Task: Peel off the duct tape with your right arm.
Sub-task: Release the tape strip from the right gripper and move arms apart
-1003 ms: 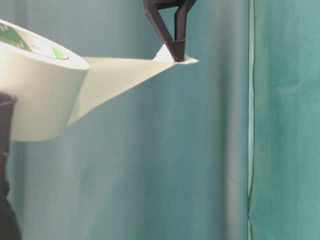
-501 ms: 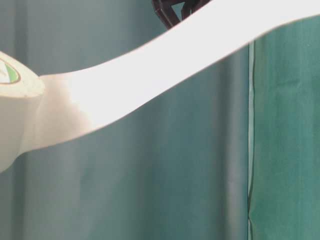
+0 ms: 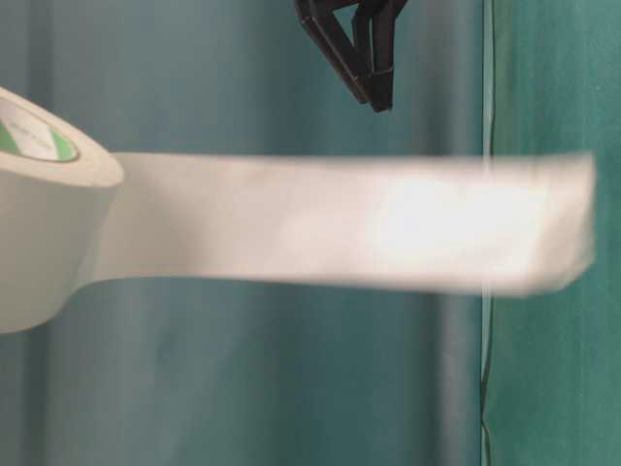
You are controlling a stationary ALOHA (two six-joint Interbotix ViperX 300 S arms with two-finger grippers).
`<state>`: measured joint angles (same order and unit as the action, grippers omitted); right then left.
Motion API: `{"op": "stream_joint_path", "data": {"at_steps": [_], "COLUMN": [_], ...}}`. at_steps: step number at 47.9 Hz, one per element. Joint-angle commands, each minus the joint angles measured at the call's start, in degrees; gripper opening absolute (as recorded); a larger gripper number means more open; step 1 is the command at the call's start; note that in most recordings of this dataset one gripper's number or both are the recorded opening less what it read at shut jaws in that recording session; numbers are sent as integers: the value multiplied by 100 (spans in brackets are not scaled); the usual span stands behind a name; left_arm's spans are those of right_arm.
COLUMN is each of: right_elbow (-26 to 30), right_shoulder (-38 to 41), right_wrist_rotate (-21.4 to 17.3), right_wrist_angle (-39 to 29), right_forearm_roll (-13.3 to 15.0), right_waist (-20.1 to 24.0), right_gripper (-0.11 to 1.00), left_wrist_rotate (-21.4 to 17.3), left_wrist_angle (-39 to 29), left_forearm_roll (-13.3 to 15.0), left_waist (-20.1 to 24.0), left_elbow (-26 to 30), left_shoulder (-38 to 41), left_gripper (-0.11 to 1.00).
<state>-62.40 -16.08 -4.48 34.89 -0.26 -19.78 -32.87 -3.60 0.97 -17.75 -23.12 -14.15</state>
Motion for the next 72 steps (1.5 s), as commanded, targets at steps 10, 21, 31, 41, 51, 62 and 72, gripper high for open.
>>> {"op": "stream_joint_path", "data": {"at_steps": [10, 21, 31, 41, 51, 62, 72], "right_elbow": [53, 44, 62, 79, 97, 97, 97], "right_shoulder": [-158, -167, -167, -167, -167, -167, -167], "right_wrist_rotate": [-9, -9, -9, -9, -18, -18, -18], "right_wrist_angle": [18, 9, 9, 9, 9, 9, 9], "right_forearm_roll": [0, -9, 0, 0, 0, -9, -9], "right_waist": [-9, -9, -9, 26, 44, 70, 97], "right_gripper": [65, 65, 65, 65, 65, 65, 65], "left_wrist_rotate": [18, 18, 0, -53, -53, -44, -9], "left_wrist_angle": [-9, -97, -53, -35, 202, 255, 457], "left_forearm_roll": [9, 9, 9, 9, 9, 9, 9], "left_waist": [308, 809, 1424, 2021, 2470, 2733, 2716], "left_elbow": [-114, -475, -844, -1090, -1380, -1538, -1688], "left_shoulder": [-193, -475, -817, -1011, -1037, -1011, -879], "left_gripper": [21, 21, 21, 21, 21, 21, 21]}}
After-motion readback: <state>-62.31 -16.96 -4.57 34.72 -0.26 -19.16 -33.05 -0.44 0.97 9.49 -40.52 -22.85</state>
